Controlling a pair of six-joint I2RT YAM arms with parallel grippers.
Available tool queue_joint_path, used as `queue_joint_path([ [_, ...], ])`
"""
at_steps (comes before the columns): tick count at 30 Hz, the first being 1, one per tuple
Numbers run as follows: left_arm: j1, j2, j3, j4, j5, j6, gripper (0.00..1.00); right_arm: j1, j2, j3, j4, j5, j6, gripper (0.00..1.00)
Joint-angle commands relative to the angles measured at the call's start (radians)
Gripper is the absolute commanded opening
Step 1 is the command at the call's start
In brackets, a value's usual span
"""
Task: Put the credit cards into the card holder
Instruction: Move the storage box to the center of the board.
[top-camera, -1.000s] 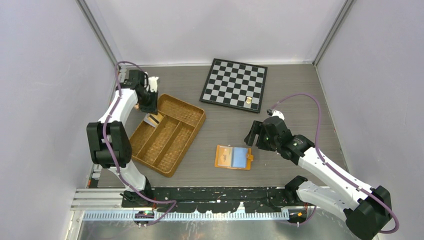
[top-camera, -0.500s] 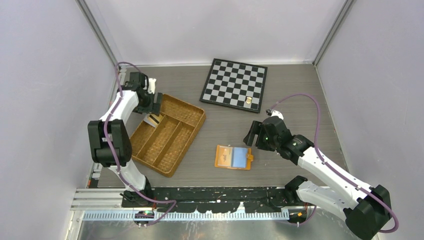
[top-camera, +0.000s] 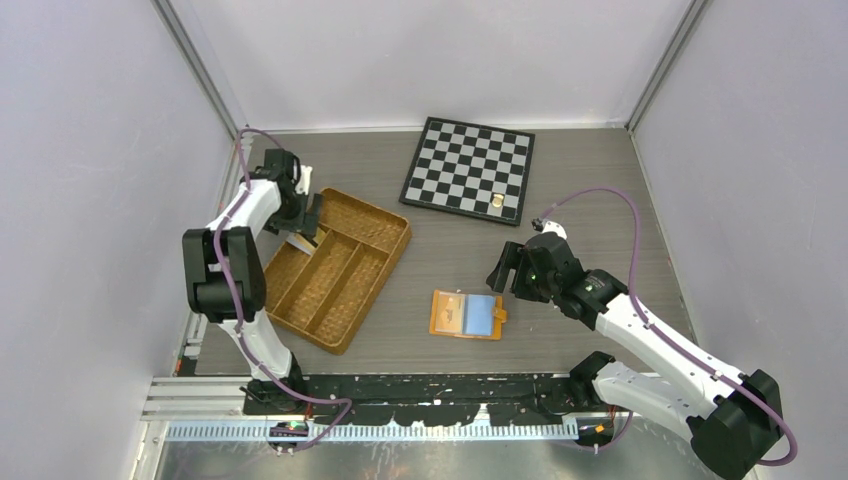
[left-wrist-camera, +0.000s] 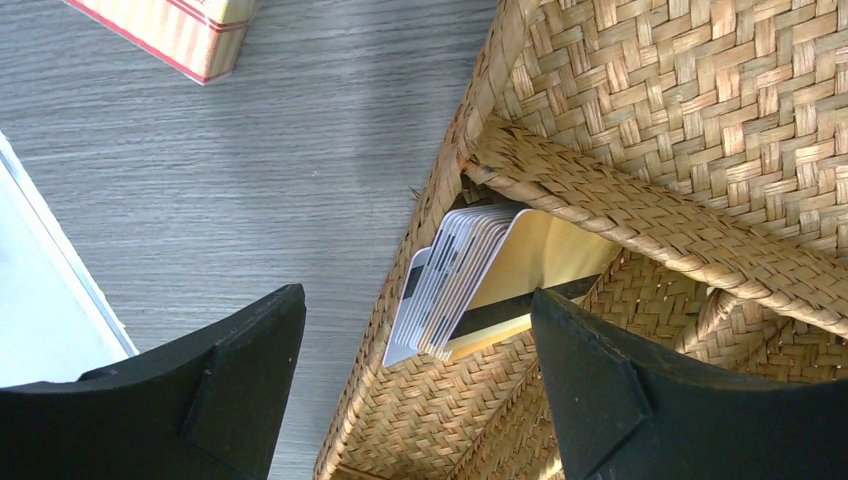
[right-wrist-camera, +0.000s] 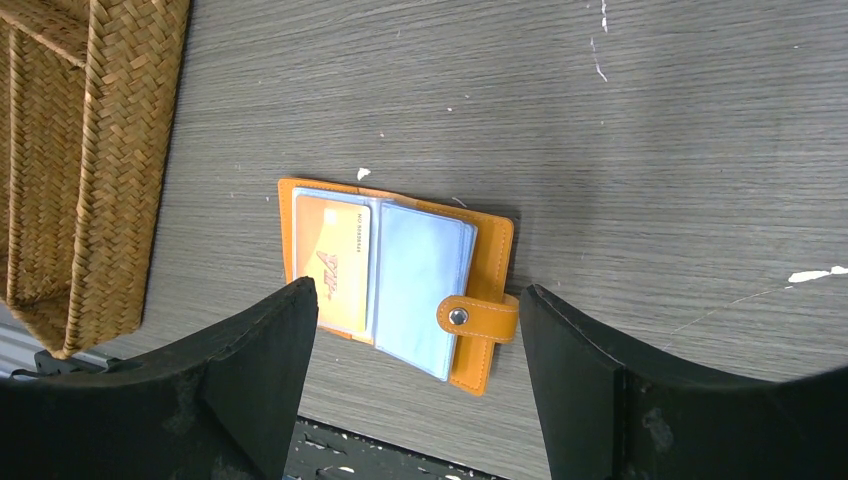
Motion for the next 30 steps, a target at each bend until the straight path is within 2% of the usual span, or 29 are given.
queue_joint_path([
  [1, 0.019, -0.034, 0.044, 0.019, -0.042, -0.008, 0.84, -0.004, -0.005, 0.006, 0.035, -0.003, 0.002, 0.78],
  [13, 0.022, -0.092, 0.040, 0.025, -0.024, -0.015, 0.76, -0.004, 0.000, 0.008, 0.035, -0.003, 0.012, 0.79],
  [18, 0.022, -0.077, 0.047, 0.009, -0.005, -0.012, 0.64, -0.003, 0.005, 0.005, 0.035, -0.008, 0.017, 0.78],
  [24, 0.022, -0.076, 0.048, 0.004, -0.006, -0.012, 0.42, -0.003, -0.005, 0.001, 0.034, -0.005, 0.022, 0.78],
  [30, 0.022, -0.083, 0.045, 0.003, -0.006, -0.012, 0.31, -0.003, -0.006, 0.000, 0.035, -0.006, 0.023, 0.78],
])
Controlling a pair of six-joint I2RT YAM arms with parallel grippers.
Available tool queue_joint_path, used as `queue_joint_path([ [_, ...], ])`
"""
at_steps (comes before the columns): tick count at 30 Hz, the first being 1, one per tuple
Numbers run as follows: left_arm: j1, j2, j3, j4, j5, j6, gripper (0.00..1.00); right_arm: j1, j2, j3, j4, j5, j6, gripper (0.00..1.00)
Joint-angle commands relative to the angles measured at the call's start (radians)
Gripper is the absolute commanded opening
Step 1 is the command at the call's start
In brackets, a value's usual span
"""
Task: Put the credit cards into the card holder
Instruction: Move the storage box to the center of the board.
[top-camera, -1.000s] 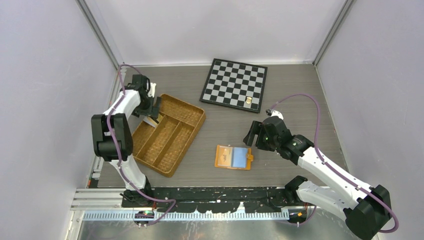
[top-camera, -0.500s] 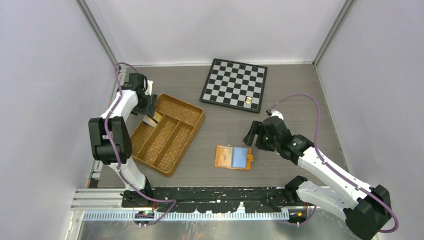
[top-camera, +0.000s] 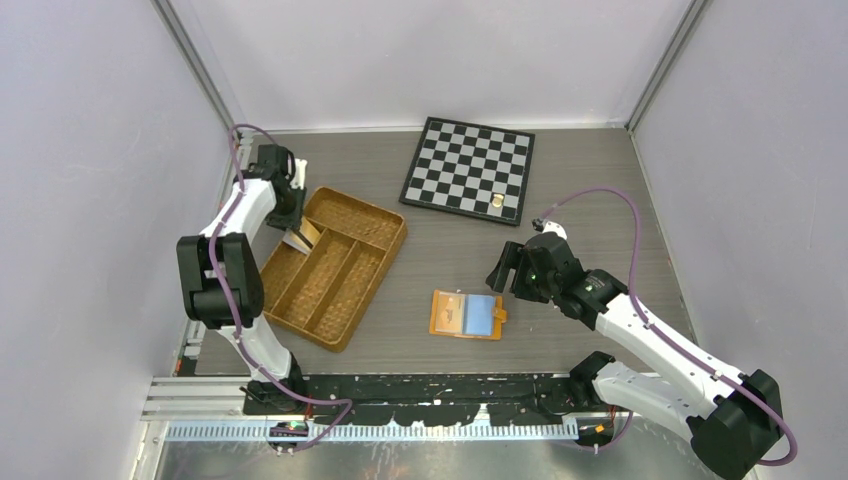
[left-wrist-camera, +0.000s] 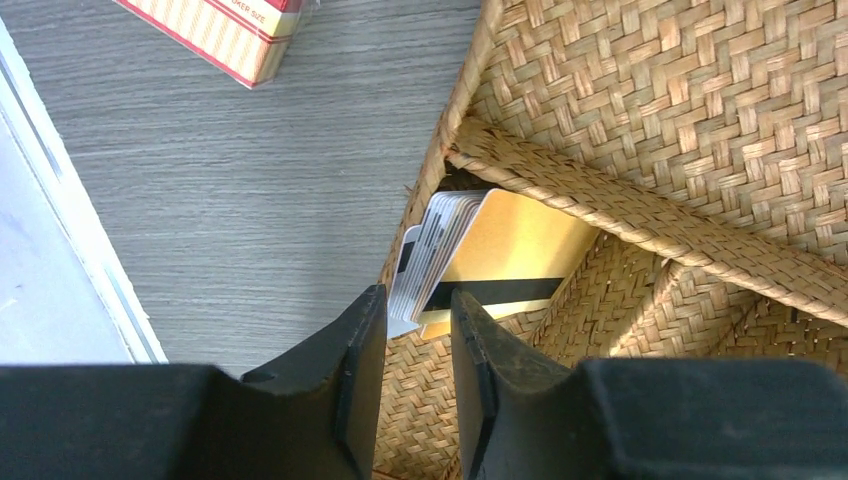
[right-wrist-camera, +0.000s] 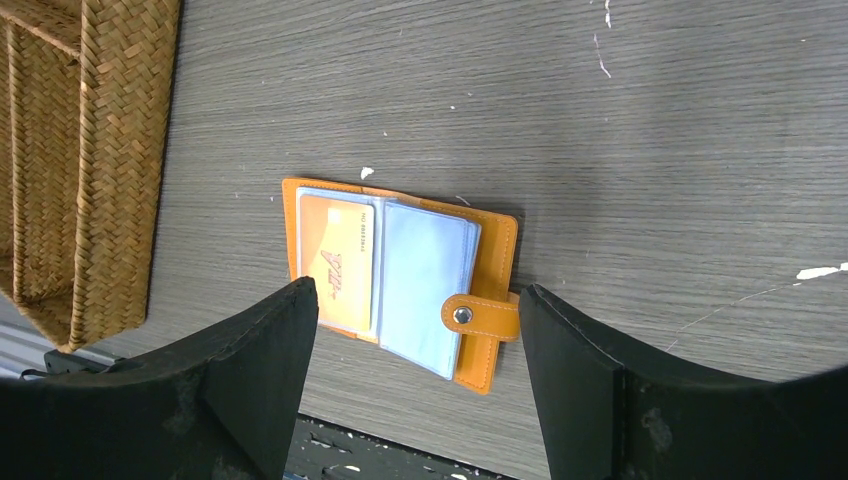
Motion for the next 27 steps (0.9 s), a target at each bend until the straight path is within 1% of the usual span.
queue_joint_path([
  [1, 0.006, -0.040, 0.031, 0.007, -0.007, -0.006, 0.27, -0.003, -0.006, 0.000, 0.034, -0.002, 0.011, 0.78],
  [10, 0.006, -0.048, 0.033, 0.000, 0.050, -0.014, 0.12, -0.003, -0.007, -0.002, 0.035, 0.001, 0.013, 0.78],
  [17, 0.006, -0.065, 0.028, -0.006, 0.055, -0.018, 0.00, -0.004, -0.010, -0.005, 0.035, 0.000, 0.016, 0.78],
  [23, 0.006, -0.092, 0.027, -0.022, 0.077, -0.020, 0.00, -0.004, -0.015, -0.003, 0.034, -0.001, 0.016, 0.78],
  [27, 0.007, -0.121, 0.014, -0.017, 0.137, -0.012, 0.00, -0.003, -0.016, -0.004, 0.034, 0.001, 0.016, 0.78],
])
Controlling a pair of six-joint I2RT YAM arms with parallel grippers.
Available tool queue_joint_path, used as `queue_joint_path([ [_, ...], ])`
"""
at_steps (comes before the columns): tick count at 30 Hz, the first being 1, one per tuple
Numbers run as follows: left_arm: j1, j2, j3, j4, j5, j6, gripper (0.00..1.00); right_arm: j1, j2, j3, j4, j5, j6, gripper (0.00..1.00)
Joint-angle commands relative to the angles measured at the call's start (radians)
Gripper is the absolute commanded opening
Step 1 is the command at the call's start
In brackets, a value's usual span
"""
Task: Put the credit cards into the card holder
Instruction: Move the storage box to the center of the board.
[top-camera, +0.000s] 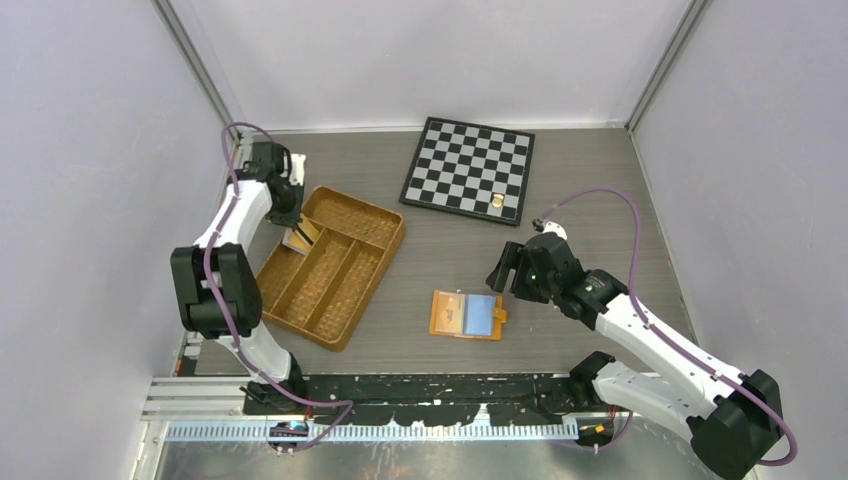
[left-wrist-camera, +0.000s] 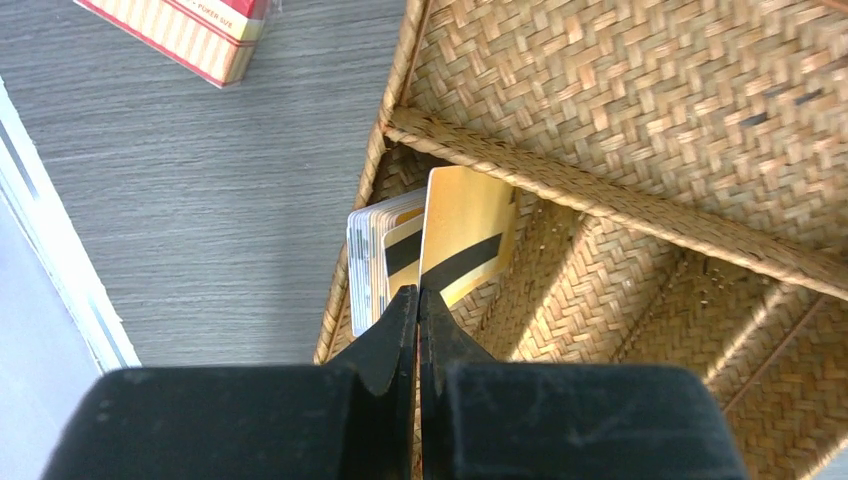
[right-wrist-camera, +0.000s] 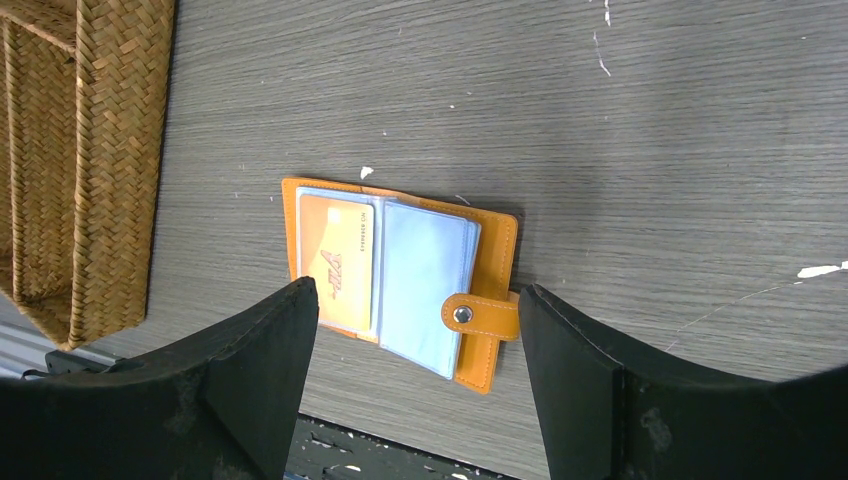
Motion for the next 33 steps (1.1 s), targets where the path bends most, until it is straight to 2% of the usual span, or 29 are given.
queue_joint_path([
  [1, 0.006, -0.067, 0.012, 0.013, 0.067, 0.006, 0.00, -0.003, -0.016, -0.002, 0.034, -0.001, 0.013, 0.78],
  [21, -0.037, 0.052, 0.042, -0.002, 0.098, -0.032, 0.00, -0.003, -0.020, -0.009, 0.035, -0.009, 0.018, 0.78],
  [33, -0.043, 0.072, 0.048, 0.016, 0.158, -0.064, 0.09, -0.003, -0.011, -0.010, 0.035, -0.008, 0.015, 0.78],
])
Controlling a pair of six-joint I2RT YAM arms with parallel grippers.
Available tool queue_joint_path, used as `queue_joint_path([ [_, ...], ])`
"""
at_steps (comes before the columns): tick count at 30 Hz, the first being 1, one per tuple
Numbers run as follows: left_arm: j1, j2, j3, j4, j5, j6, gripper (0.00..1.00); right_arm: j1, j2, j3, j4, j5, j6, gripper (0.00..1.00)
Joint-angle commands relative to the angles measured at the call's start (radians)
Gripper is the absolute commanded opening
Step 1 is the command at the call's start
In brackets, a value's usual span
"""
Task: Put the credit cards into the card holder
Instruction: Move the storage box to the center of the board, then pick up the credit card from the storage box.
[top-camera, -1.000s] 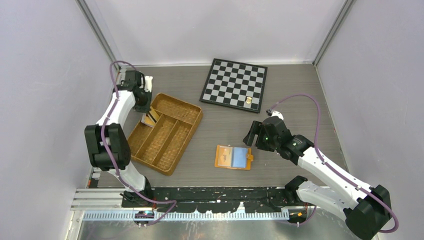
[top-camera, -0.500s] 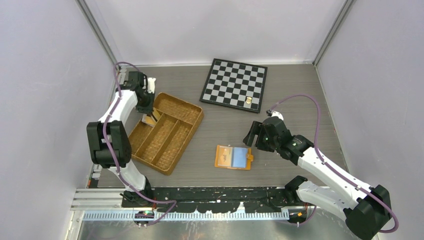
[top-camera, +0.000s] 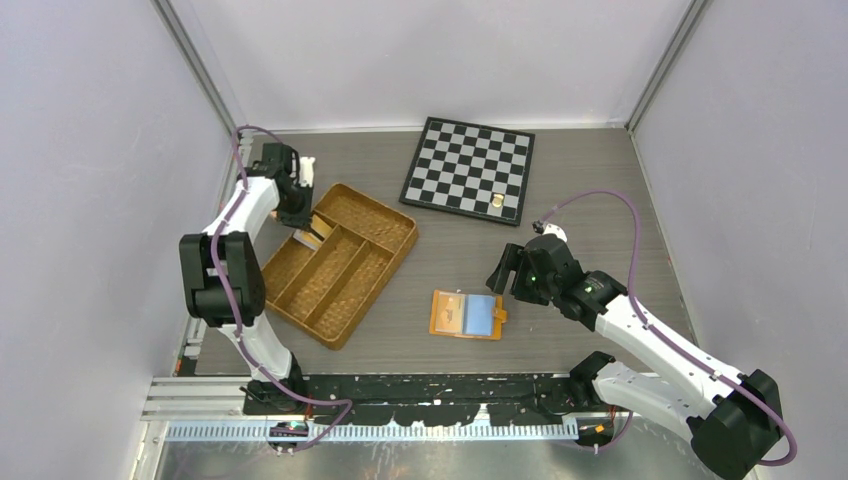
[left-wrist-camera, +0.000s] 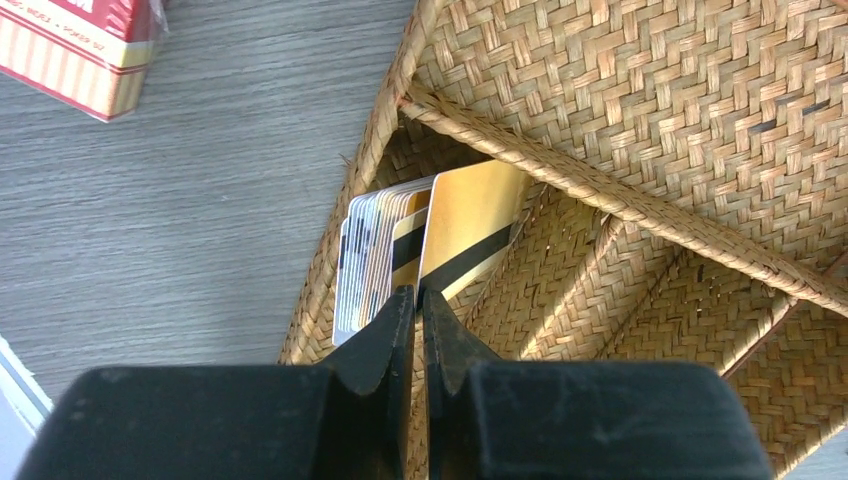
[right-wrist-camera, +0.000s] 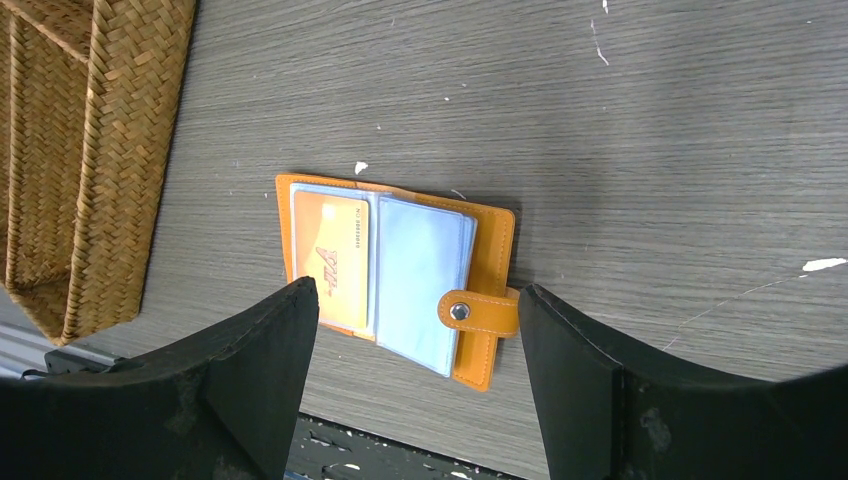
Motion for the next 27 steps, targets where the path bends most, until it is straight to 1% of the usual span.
queue_joint_path([
  [1, -0.012, 0.003, 0.025, 0.016, 0.070, -0.030, 0.09, -0.004, -0.009, 0.005, 0.031, -0.003, 0.003, 0.78],
  [9, -0.014, -0.010, 0.021, 0.027, 0.090, -0.043, 0.10, -0.004, 0.001, 0.010, 0.032, -0.006, 0.001, 0.78],
  [11, -0.047, -0.013, 0.019, 0.030, 0.090, -0.042, 0.11, -0.004, 0.000, 0.011, 0.031, -0.008, -0.001, 0.78],
  [16, -0.058, -0.007, 0.022, 0.030, 0.093, -0.044, 0.15, -0.004, 0.000, 0.009, 0.032, -0.006, 0.000, 0.77],
  [19, -0.061, -0.004, 0.020, 0.033, 0.095, -0.045, 0.18, -0.004, 0.001, 0.009, 0.032, -0.008, 0.000, 0.77],
  [27, -0.071, 0.003, 0.020, 0.040, 0.105, -0.049, 0.19, -0.003, 0.002, 0.006, 0.033, -0.008, 0.000, 0.77],
])
